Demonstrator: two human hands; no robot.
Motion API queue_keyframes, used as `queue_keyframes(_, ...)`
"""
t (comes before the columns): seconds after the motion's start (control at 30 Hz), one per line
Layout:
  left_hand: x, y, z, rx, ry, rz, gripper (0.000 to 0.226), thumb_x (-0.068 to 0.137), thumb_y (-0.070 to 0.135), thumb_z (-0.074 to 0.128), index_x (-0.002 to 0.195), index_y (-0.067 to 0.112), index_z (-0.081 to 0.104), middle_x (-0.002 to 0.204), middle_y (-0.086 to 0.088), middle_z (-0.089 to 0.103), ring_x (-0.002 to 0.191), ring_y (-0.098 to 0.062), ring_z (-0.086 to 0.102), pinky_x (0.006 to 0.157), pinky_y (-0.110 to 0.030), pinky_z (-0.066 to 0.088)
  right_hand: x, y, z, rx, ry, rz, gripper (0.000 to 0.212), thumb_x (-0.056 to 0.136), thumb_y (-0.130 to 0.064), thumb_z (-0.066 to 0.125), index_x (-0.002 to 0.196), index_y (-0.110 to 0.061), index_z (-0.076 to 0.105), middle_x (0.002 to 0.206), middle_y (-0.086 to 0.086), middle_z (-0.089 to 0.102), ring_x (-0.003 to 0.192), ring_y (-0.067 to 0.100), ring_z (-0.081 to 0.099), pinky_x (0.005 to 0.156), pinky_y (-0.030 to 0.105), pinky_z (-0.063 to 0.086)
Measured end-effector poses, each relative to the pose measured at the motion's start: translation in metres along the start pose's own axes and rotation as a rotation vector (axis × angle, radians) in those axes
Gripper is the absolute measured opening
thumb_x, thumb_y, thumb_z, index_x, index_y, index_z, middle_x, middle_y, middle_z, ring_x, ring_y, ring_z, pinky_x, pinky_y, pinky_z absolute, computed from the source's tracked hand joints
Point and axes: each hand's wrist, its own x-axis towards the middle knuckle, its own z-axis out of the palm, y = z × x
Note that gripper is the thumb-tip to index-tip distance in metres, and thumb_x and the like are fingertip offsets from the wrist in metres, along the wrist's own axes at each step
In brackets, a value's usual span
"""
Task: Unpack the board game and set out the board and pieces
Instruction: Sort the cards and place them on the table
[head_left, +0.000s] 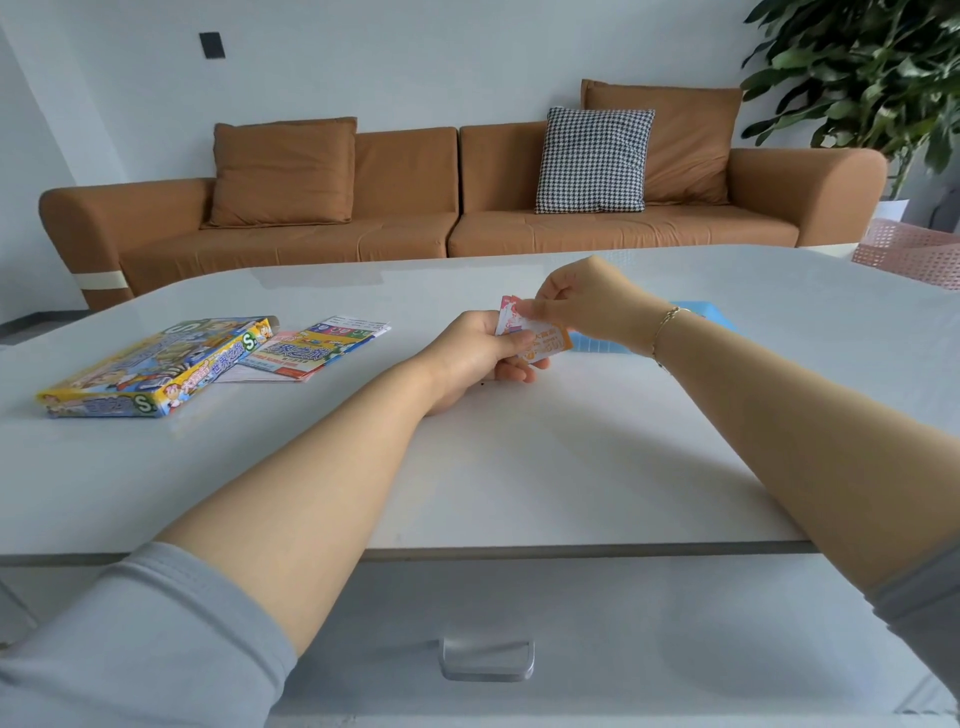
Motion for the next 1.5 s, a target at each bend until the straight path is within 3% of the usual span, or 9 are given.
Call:
queue_keyframes(0.17, -0.001, 0.001, 0.0015, -0.008, 0.002, -0.002, 0.014, 0.097, 0.008, 0.048, 0.106, 0.006, 0.058, 0.082, -0.009, 0.067, 0.05, -0.003, 0.061, 0.053, -0.013, 0.049, -0.0059, 0.0045, -0.0089, 0.095, -0.109, -0.005, 0.015, 0.086, -0.018, 0.067, 0.089, -0.003, 0.069, 0.086, 0.009, 0.067, 0.064, 0.009, 0.052, 0.061, 0.016, 0.043)
queue_keyframes(0.37, -0.0003, 0.0006, 0.0009, 0.015, -0.007, -0.003, 0.014, 0.098, 0.01, 0.048, 0.106, 0.007, 0.059, 0.084, -0.009, 0.068, 0.053, -0.003, 0.061, 0.056, -0.013, 0.05, 0.0012, 0.0015, -0.0019, -0.016, -0.005, 0.065, 0.058, 0.079, -0.056, 0.065, 0.08, 0.002, 0.067, 0.073, 0.007, 0.058, 0.068, 0.014, 0.049, 0.066, 0.029, 0.041)
queue_keyframes(0.67, -0.0011, 0.0013, 0.0005, -0.013, 0.004, 0.004, 0.016, 0.097, 0.008, 0.048, 0.108, 0.005, 0.058, 0.083, -0.01, 0.067, 0.05, -0.003, 0.06, 0.053, -0.012, 0.048, -0.0034, 0.0014, -0.0034, 0.035, -0.029, -0.037, 0.022, 0.086, -0.022, 0.067, 0.091, -0.001, 0.072, 0.094, 0.01, 0.071, 0.077, 0.013, 0.058, 0.075, 0.027, 0.051)
queue_keyframes(0.83, -0.0009, 0.001, 0.0002, -0.003, -0.001, 0.006, 0.015, 0.098, 0.009, 0.047, 0.107, 0.006, 0.059, 0.083, -0.01, 0.067, 0.051, -0.003, 0.06, 0.053, -0.013, 0.048, -0.0029, -0.0002, -0.0027, 0.05, 0.021, -0.003, 0.033, 0.083, -0.04, 0.068, 0.077, -0.008, 0.07, 0.068, -0.001, 0.062, 0.06, 0.009, 0.049, 0.058, 0.019, 0.04)
queue_keyframes(1.03, -0.0008, 0.0005, 0.0003, 0.004, 0.007, 0.001, 0.013, 0.097, 0.008, 0.048, 0.104, 0.007, 0.06, 0.082, -0.009, 0.067, 0.051, -0.003, 0.06, 0.053, -0.013, 0.048, -0.0025, 0.0003, -0.0053, 0.074, -0.013, -0.035, 0.017, 0.086, -0.02, 0.068, 0.089, -0.003, 0.072, 0.091, 0.011, 0.072, 0.077, 0.014, 0.061, 0.074, 0.028, 0.052)
queue_keyframes(1.13, -0.0009, 0.0008, 0.0008, 0.003, -0.002, 0.003, 0.012, 0.097, 0.009, 0.049, 0.096, 0.011, 0.061, 0.082, -0.009, 0.068, 0.051, -0.004, 0.059, 0.052, -0.013, 0.048, -0.0056, -0.0007, -0.0061, 0.083, -0.034, -0.006, 0.023, 0.085, -0.03, 0.068, 0.085, -0.008, 0.073, 0.08, 0.002, 0.069, 0.07, 0.01, 0.057, 0.062, 0.017, 0.047)
queue_keyframes(1.27, -0.0014, 0.0009, 0.0011, 0.001, 0.001, 0.001, 0.013, 0.097, 0.009, 0.049, 0.094, 0.012, 0.061, 0.082, -0.009, 0.068, 0.051, -0.005, 0.059, 0.052, -0.013, 0.047, -0.0029, -0.0022, -0.0013, 0.047, 0.005, -0.032, 0.026, 0.082, -0.032, 0.071, 0.079, -0.006, 0.07, 0.084, 0.011, 0.071, 0.073, 0.015, 0.057, 0.073, 0.033, 0.051)
queue_keyframes(1.4, -0.0024, 0.0012, 0.0005, -0.023, 0.02, 0.001, 0.013, 0.097, 0.007, 0.048, 0.094, 0.01, 0.06, 0.079, -0.009, 0.067, 0.049, -0.003, 0.06, 0.05, -0.012, 0.046, -0.0041, -0.0016, -0.0058, 0.055, -0.047, -0.026, 0.011, 0.086, -0.01, 0.066, 0.092, -0.003, 0.071, 0.096, 0.012, 0.071, 0.078, 0.013, 0.059, 0.061, 0.011, 0.048)
queue_keyframes(1.5, -0.0022, 0.0016, 0.0005, -0.014, 0.012, 0.004, 0.013, 0.097, 0.007, 0.048, 0.095, 0.01, 0.06, 0.08, -0.009, 0.067, 0.049, -0.003, 0.06, 0.05, -0.012, 0.046, -0.0061, -0.0017, -0.0057, 0.089, -0.046, 0.004, 0.019, 0.084, -0.025, 0.069, 0.089, -0.007, 0.073, 0.086, 0.004, 0.071, 0.071, 0.01, 0.056, 0.058, 0.013, 0.042)
